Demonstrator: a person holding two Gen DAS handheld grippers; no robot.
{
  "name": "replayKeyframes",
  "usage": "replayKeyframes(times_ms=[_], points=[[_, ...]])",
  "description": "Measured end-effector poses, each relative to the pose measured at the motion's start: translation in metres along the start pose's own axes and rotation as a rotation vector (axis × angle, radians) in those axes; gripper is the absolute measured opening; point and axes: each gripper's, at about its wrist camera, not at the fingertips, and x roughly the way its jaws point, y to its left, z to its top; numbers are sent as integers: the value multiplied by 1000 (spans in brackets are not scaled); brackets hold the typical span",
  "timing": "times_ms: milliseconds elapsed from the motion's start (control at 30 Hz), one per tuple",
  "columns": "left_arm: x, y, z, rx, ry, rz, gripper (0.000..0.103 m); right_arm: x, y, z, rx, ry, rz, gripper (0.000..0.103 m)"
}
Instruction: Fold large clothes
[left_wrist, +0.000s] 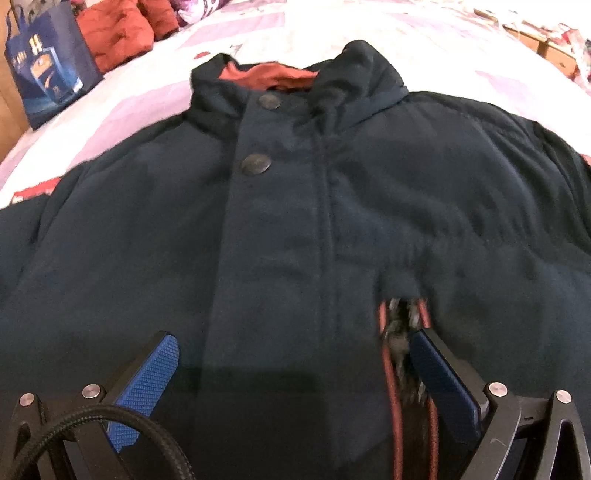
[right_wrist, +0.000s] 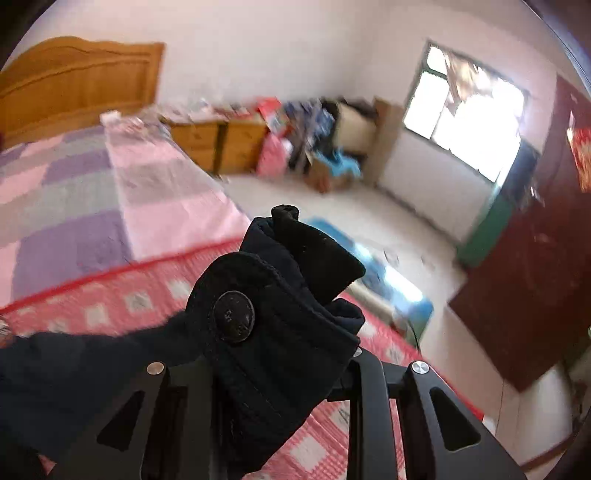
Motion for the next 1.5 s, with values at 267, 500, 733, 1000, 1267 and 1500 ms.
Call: replayKeyframes(times_ms=[267,500,733,1000,1267,1500], points=[[-40,67,-9,-42,-29,-14,103,-121,114,49,-160,-222,189,26],[-70,150,-22,-76,-57,20,103,-219,278,28,-347,-322,404,25],[-88,222,-51,-77,-78,77,103,-277,433,-48,-524,-308,586,24],[-75,269,-77,-96,-55,80,103,-287,546,-139,-723,-224,647,24],[-62,286,-99,-148,-20,79,103,-281,579,-173,-730,-150,656,24],[-64,285,-101,-144,-26,83,103,-289,596,-182,-764,-118,728,27]])
